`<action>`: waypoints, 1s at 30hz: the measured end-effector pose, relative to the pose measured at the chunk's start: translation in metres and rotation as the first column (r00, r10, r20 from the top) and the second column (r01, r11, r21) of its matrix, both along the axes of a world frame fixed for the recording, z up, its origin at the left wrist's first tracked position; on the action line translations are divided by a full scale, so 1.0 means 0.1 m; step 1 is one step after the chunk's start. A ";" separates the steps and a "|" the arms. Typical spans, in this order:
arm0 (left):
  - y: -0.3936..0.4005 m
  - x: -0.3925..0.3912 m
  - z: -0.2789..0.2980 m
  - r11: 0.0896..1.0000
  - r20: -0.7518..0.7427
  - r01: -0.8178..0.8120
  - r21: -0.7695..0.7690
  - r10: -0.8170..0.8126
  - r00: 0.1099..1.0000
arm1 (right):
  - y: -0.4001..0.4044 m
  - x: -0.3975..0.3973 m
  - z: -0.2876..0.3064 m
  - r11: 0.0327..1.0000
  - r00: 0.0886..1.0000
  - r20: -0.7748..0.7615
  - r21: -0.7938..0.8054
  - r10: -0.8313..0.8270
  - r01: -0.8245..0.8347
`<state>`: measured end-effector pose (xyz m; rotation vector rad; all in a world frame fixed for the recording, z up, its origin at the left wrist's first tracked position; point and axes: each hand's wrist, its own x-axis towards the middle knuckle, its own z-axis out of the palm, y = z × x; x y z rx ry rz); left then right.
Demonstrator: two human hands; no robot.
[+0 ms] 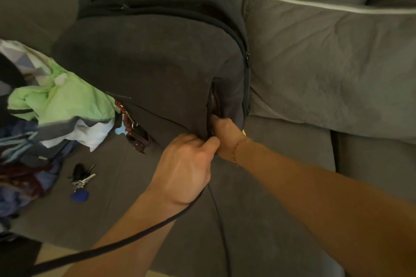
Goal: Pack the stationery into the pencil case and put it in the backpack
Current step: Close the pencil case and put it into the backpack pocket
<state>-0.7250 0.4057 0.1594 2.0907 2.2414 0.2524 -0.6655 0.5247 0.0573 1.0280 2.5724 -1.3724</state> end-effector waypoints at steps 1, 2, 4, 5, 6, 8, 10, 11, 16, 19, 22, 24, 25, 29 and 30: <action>-0.01 0.00 -0.02 1.000 0.006 0.014 0.000 -0.014 1.000 | 0.01 -0.02 -0.06 1.000 1.000 0.022 0.003 0.022 -0.022; -0.02 -0.01 -0.04 1.000 0.013 0.025 -0.001 -0.025 1.000 | 0.03 -0.04 -0.11 0.999 0.998 0.041 0.012 0.042 -0.042; -0.02 -0.02 -0.07 0.999 0.029 0.036 -0.013 -0.035 0.999 | 0.03 -0.07 -0.20 0.994 0.992 0.079 0.043 0.097 -0.100; -0.03 -0.02 -0.09 0.999 0.038 0.041 -0.013 -0.040 0.998 | 0.03 -0.08 -0.24 0.991 0.989 0.091 0.056 0.120 -0.125; -0.03 -0.03 -0.10 0.999 0.045 0.047 -0.003 -0.046 0.998 | 0.03 -0.08 -0.24 0.986 0.983 0.112 0.065 0.146 -0.154; -0.02 -0.04 -0.12 0.998 0.050 0.054 0.022 -0.055 0.997 | 0.03 0.04 -0.16 0.989 0.990 0.081 0.076 0.118 -0.124; -0.04 -0.08 -0.13 0.996 0.067 0.062 0.060 -0.066 0.996 | 0.00 0.28 -0.07 0.997 0.997 -0.062 0.067 -0.036 0.040; -0.07 -0.10 -0.14 0.993 0.121 0.064 0.094 -0.075 0.990 | -0.04 0.42 -0.03 0.984 0.981 -0.132 0.084 -0.144 0.155; -0.25 0.04 -0.59 0.919 0.736 -0.391 0.044 0.235 0.635 | -0.26 0.80 -0.35 0.797 0.881 0.270 -0.383 -0.387 0.468; -0.14 0.21 -0.98 0.648 0.820 -0.629 -0.430 0.571 0.029 | -0.28 0.63 -0.39 0.679 0.864 0.289 -0.534 -0.413 0.503; -0.01 0.28 -1.15 0.442 0.701 -0.562 -0.699 0.578 -0.417 | -0.22 0.47 -0.40 0.594 0.817 0.332 -0.566 -0.472 0.572; 0.02 0.30 -1.28 0.366 0.584 -0.462 -0.808 0.605 -0.542 | -0.21 0.42 -0.48 0.570 0.784 0.367 -0.542 -0.500 0.617; 0.03 0.32 -1.34 0.347 0.528 -0.403 -0.847 0.635 -0.563 | -0.23 0.40 -0.54 0.546 0.759 0.386 -0.531 -0.524 0.648; 0.08 0.38 -1.50 0.368 0.416 -0.222 -0.903 0.618 -0.668 | -0.36 0.37 -0.72 0.491 0.689 0.424 -0.489 -0.588 0.721; 0.11 0.38 -1.52 0.382 0.411 -0.205 -0.901 0.603 -0.684 | -0.38 0.37 -0.74 0.519 0.701 0.415 -0.475 -0.580 0.711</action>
